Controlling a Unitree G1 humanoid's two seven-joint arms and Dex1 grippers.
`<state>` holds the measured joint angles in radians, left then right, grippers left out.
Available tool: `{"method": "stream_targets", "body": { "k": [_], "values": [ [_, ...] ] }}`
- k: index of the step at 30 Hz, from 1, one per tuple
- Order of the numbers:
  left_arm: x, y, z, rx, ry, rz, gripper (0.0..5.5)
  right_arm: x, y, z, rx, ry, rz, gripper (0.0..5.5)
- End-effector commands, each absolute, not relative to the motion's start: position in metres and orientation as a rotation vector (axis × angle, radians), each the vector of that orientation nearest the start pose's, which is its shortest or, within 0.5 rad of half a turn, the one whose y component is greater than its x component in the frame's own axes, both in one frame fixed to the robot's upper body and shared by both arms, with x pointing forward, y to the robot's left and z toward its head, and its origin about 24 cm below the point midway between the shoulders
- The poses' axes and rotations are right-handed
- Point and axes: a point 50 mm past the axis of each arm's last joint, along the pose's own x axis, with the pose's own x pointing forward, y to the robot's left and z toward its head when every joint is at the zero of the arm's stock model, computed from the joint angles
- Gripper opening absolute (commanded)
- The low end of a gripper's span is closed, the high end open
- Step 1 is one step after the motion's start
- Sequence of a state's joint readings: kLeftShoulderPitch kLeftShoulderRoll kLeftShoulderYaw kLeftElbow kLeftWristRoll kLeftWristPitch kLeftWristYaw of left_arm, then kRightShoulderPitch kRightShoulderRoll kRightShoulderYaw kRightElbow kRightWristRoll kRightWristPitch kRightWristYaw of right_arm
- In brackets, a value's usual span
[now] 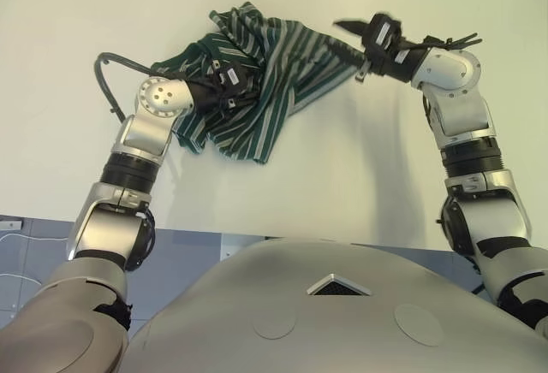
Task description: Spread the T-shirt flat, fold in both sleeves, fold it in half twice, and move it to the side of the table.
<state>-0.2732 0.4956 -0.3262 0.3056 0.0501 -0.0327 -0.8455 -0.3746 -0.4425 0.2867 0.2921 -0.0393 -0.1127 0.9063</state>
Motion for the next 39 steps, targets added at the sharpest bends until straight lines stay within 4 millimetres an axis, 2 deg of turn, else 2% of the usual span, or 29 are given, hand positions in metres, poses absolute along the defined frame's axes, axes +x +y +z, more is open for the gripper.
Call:
{"method": "stream_targets", "body": {
  "k": [1,4,5,9,12,14,16,19,21,22,25,28,32,34,37,39],
  "values": [
    [0.265,0.182,-0.005,0.618,0.513,-0.966,2.14,0.274,-0.139,0.053,-0.649,0.228,1.249,1.61],
    [0.278,0.187,0.003,0.606,0.442,-0.846,2.14,0.270,-0.132,0.068,-0.624,0.192,1.286,1.61],
    [0.281,0.185,0.007,0.581,0.414,-0.824,2.14,0.272,-0.127,0.067,-0.636,0.197,1.283,1.61],
    [0.286,0.179,0.019,0.550,0.343,-0.823,2.14,0.280,-0.117,0.053,-0.668,0.279,1.229,1.61],
    [0.287,0.189,0.049,0.596,0.277,-0.796,2.14,0.273,-0.119,0.030,-0.806,0.418,1.262,1.61],
    [0.277,0.193,0.062,0.646,0.286,-0.839,2.14,0.265,-0.123,0.026,-0.841,0.459,1.320,1.61],
    [0.259,0.198,0.057,0.724,0.369,-0.919,2.14,0.258,-0.126,0.032,-0.873,0.456,1.376,1.61],
    [0.255,0.216,0.023,0.873,0.543,-0.926,2.14,0.244,-0.132,0.038,-0.967,0.433,1.493,1.61],
    [0.272,0.229,0.007,0.974,0.589,-0.854,2.14,0.224,-0.137,0.040,-0.987,0.439,1.627,1.61],
    [0.287,0.231,0.006,1.064,0.558,-0.809,2.14,0.213,-0.140,0.040,-0.973,0.453,1.692,1.61],
    [0.325,0.210,0.029,1.077,0.354,-0.719,2.14,0.194,-0.145,0.031,-0.958,0.514,1.811,1.61],
    [0.338,0.205,0.047,0.990,0.213,-0.691,2.14,0.188,-0.137,0.036,-0.890,0.464,1.826,1.61],
    [0.320,0.197,0.076,0.751,-0.062,-0.814,2.14,0.207,-0.125,0.072,-0.672,0.292,1.660,1.61],
    [0.307,0.197,0.097,0.638,-0.177,-0.821,2.14,0.218,-0.131,0.091,-0.590,0.249,1.568,1.61],
    [0.276,0.190,0.128,0.542,-0.237,-0.934,2.14,0.239,-0.160,0.094,-0.641,0.298,1.398,1.61],
    [0.253,0.182,0.132,0.516,-0.171,-1.079,2.14,0.243,-0.172,0.085,-0.683,0.344,1.342,1.61]
  ]
}}
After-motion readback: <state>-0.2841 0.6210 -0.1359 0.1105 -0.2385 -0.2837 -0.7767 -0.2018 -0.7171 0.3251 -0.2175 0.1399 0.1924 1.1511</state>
